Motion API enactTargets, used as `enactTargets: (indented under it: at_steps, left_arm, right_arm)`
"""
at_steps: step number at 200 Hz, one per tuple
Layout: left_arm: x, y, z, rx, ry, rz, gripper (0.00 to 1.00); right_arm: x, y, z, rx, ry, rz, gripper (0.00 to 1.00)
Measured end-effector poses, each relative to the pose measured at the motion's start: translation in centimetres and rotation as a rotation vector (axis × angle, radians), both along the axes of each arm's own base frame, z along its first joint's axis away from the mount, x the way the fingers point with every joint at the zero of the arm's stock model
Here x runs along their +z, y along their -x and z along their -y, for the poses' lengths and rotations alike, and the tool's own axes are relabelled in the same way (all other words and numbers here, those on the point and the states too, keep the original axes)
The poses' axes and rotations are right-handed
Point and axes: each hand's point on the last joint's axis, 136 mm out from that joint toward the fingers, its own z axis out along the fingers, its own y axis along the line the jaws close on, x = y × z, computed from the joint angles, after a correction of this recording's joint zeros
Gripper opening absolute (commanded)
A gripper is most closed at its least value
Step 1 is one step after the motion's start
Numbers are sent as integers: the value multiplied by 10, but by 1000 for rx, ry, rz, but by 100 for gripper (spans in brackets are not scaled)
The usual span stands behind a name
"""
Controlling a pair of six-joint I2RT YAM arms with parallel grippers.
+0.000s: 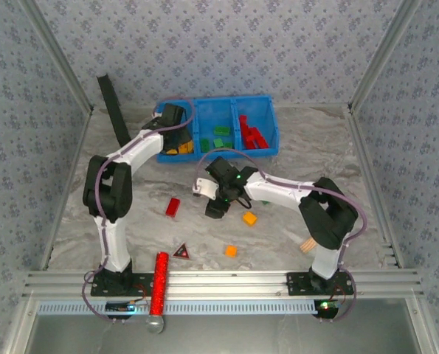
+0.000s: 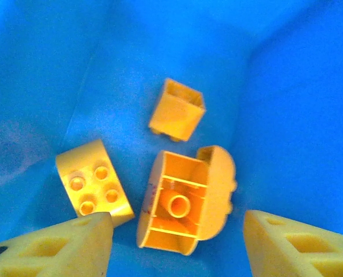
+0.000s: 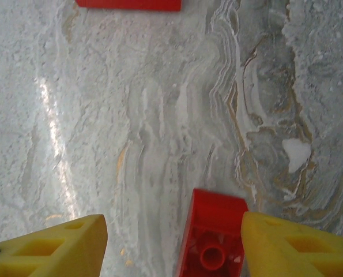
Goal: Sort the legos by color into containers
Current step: Pick up the lego from the center of the table.
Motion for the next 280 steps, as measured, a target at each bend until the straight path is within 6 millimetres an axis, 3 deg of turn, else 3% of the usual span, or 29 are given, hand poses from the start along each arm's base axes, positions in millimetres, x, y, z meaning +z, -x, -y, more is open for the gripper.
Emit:
enactTargets:
  at_steps: [21,99,131,162,197,218,280]
  left_arm:
    - [21,-3,4,-23,27,51,63]
    - [76,1,4,-78,82,169,64]
    - [98,11,-2,-84,104,207,64]
    - [134,23,-8,-98,105,279,64]
    - [175,41,-20,-109,66,364,65]
    - [189,56,-35,-94,47,394,66]
    - [186,95,-63,-61,-10,382,66]
  right_arm:
    - [-4,-10,-6,-15,19,5,73]
    - [-26,-16,3,-67,102,-10,74]
    - [-34,-16,8,-86,133,-20,74]
    - [-43,-16,11,-97,158,-30,72]
    - [-48,-18,14,-121,174,-31,62]
    - [-49,-16,14,-128,176,-40,54]
    - [-48,-11,13,-142,185,-56,25]
